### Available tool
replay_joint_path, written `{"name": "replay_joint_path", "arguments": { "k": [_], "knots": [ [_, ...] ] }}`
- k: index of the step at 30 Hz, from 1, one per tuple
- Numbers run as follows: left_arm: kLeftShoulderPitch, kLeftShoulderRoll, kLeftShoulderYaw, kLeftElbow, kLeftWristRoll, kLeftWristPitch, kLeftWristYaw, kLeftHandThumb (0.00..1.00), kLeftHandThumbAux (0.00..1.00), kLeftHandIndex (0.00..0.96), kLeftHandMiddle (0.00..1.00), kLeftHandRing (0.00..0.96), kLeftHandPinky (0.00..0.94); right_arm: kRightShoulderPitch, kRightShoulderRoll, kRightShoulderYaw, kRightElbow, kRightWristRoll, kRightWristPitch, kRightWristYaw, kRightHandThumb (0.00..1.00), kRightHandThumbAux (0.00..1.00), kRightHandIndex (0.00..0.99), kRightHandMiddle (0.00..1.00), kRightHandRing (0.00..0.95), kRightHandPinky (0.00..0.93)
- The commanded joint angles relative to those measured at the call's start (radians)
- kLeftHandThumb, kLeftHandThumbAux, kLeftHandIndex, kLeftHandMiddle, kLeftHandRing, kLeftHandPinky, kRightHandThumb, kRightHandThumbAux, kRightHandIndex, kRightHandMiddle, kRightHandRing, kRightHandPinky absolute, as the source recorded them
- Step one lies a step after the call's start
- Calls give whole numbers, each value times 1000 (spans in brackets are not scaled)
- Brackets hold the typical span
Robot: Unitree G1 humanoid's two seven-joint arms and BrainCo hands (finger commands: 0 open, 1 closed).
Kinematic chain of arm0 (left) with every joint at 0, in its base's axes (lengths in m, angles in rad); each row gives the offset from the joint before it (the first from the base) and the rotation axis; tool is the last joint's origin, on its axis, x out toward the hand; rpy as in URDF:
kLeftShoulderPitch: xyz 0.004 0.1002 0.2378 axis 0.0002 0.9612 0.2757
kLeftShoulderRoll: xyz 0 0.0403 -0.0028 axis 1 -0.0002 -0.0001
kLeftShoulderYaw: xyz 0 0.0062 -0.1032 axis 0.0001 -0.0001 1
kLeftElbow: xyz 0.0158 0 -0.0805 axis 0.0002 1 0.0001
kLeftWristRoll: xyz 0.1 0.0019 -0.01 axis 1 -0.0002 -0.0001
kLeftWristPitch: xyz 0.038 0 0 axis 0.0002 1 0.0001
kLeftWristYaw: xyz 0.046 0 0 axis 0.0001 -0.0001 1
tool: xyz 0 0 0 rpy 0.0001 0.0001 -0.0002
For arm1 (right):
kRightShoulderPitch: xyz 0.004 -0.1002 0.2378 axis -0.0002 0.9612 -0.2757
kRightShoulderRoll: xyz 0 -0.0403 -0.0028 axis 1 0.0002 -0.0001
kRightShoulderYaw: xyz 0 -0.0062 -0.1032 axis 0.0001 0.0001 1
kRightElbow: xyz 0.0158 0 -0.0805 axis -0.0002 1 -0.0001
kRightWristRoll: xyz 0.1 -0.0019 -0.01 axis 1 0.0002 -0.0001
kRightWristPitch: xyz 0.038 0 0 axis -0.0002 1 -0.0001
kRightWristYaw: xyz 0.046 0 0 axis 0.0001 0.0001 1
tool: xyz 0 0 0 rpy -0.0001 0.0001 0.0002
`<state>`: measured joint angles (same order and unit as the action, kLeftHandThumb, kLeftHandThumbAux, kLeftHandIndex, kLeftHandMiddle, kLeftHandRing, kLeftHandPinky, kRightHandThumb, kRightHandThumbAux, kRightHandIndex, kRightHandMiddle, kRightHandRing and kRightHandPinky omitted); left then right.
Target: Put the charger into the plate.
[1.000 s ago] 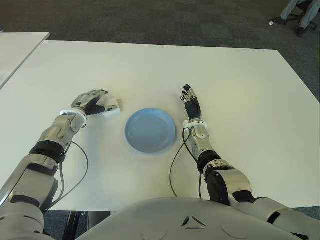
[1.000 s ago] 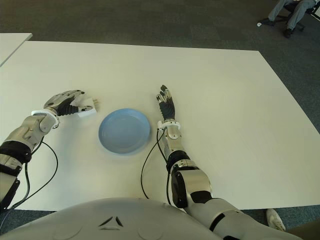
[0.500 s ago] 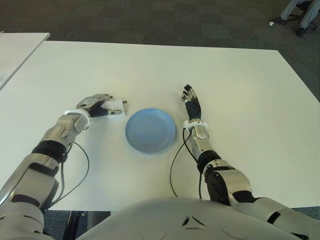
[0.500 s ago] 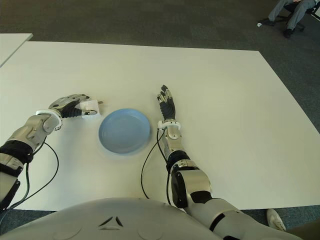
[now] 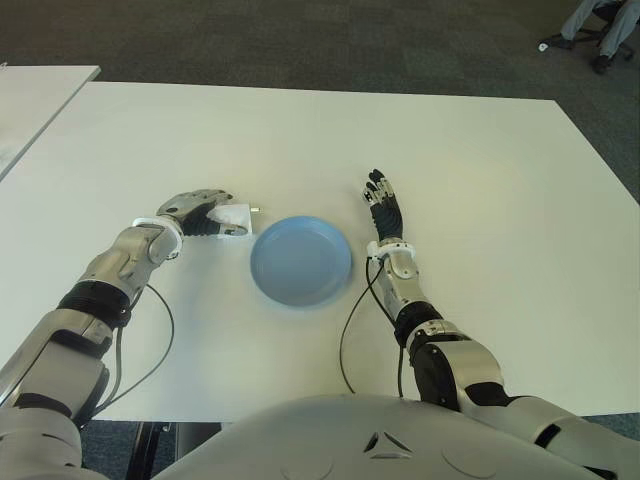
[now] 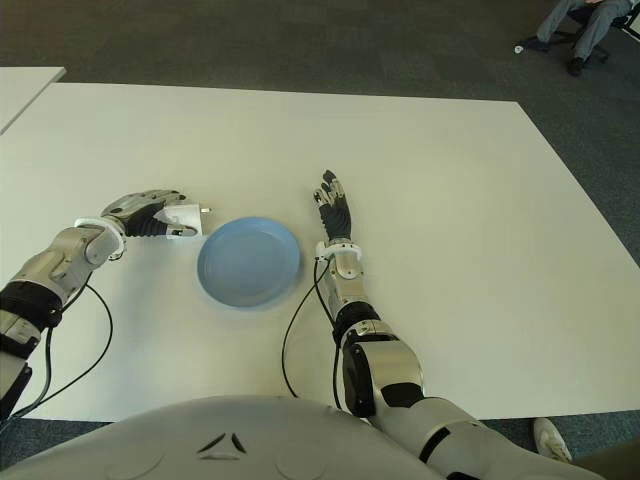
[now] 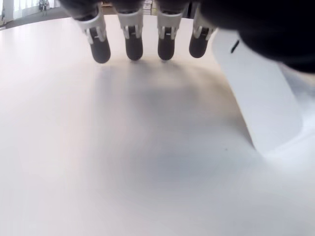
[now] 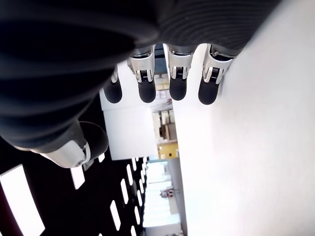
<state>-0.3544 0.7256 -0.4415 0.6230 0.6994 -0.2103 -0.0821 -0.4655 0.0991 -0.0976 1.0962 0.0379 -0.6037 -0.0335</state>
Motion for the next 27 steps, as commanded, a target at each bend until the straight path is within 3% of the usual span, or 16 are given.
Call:
{"name": "replay_joint_path", "arguments": {
  "k": [1, 15, 27],
  "knots": [
    [43, 5, -29, -2, 32, -7, -29, 162, 247, 0, 0, 0, 0, 39, 29, -4, 18, 8, 37, 2, 0, 521, 45, 22, 9, 54],
    [86, 20, -24, -41, 40, -33, 19, 159, 242, 0, 0, 0, 0, 42, 26, -6, 14, 10, 41, 14, 0, 516, 36, 26, 14, 49],
    [112, 42, -36, -62, 111, -77, 144, 164, 283, 0, 0, 0, 0, 39, 24, -4, 18, 4, 47, 9, 0, 501, 33, 31, 15, 45]
  ]
}}
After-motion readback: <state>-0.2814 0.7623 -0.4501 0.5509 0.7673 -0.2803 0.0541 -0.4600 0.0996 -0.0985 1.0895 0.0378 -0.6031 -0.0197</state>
